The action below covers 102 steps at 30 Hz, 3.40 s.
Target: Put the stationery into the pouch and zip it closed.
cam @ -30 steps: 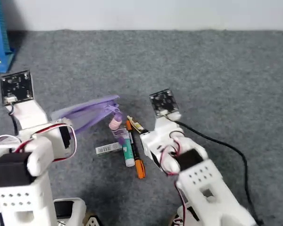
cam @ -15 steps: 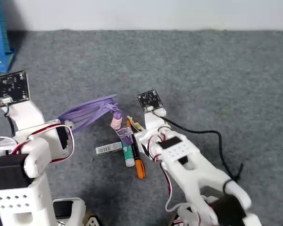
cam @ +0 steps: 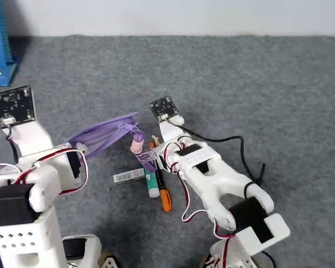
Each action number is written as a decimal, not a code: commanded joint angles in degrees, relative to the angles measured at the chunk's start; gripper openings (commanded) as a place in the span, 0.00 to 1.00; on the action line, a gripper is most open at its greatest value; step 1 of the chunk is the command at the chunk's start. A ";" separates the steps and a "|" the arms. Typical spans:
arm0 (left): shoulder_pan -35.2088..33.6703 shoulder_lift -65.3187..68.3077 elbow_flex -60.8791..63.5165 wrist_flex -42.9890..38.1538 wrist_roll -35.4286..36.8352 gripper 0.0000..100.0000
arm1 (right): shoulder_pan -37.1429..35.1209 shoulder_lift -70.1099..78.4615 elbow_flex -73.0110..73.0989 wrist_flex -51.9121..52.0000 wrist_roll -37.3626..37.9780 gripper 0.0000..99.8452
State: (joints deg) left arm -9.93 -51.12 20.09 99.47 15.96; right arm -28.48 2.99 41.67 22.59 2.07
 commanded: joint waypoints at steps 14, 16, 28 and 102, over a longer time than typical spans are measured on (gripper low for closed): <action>-0.35 0.79 -0.40 -0.79 0.44 0.01 | 4.53 -0.66 -10.81 21.32 7.12 0.01; -0.35 0.79 -0.40 -0.79 0.44 0.01 | 4.35 -0.66 -10.99 23.60 10.02 0.02; -0.09 0.88 -0.40 -0.88 0.53 0.01 | 2.77 0.04 -10.99 25.98 10.55 0.12; 0.00 1.05 -2.51 -1.14 0.62 0.01 | -25.98 -61.05 18.73 -42.24 8.00 0.01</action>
State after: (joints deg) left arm -9.85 -50.95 20.00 99.47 15.96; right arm -55.47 -62.33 60.92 -16.00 9.36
